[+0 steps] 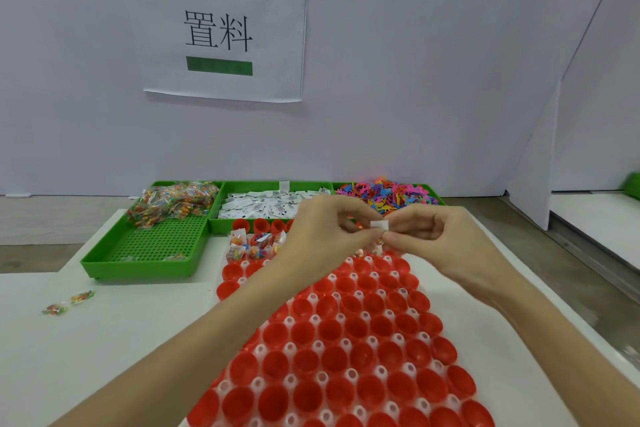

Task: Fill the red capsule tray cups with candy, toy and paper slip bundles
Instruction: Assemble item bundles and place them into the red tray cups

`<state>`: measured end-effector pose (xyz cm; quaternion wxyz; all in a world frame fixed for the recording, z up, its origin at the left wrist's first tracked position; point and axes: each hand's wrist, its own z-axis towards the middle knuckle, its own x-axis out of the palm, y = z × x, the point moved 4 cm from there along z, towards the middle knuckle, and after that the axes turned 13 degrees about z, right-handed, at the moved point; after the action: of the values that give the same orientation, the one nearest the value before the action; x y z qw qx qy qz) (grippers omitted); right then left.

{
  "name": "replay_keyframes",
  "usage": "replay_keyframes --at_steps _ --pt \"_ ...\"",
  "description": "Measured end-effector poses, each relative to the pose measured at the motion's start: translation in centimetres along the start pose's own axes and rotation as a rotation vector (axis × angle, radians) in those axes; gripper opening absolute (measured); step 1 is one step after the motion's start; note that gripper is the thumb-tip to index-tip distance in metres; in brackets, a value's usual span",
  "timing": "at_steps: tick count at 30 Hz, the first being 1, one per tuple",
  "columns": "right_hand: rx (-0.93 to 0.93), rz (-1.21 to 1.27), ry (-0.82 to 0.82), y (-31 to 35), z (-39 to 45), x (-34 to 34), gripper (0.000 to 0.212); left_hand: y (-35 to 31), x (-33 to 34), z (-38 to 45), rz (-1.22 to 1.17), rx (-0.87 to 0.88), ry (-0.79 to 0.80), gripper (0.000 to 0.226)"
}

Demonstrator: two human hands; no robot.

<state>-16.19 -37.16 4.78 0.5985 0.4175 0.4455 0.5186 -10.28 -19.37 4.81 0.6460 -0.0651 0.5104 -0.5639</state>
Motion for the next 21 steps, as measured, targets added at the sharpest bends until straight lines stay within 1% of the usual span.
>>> replay_keyframes --at_steps 2,4,7,9,11,17,21 --pt "0.046 -0.077 -0.011 -1.0 1.3 -1.7 0.015 0.7 1.7 1.8 0.019 -0.013 0.018 0.011" --pt "0.071 -0.153 -0.034 -2.3 2.0 -3.0 0.007 1.6 3.2 3.1 0.038 -0.033 0.076 0.016" --pt "0.083 -0.203 -0.083 -4.2 2.7 -4.1 0.011 2.3 4.8 4.7 0.142 0.012 0.164 0.019" --pt "0.082 -0.223 -0.082 -5.2 3.0 -4.4 0.012 2.0 5.5 5.5 0.270 0.083 0.173 0.015" --pt "0.080 -0.233 -0.075 -5.7 3.3 -4.7 0.009 1.6 6.1 6.1 0.365 0.123 0.179 0.013" --pt "0.097 -0.369 -0.081 -6.9 3.9 -5.8 0.008 1.8 7.5 7.2 0.435 0.116 0.271 0.010" --pt "0.085 -0.443 -0.075 -7.2 4.3 -5.4 0.011 1.6 7.8 7.2 0.533 0.165 0.284 0.010"
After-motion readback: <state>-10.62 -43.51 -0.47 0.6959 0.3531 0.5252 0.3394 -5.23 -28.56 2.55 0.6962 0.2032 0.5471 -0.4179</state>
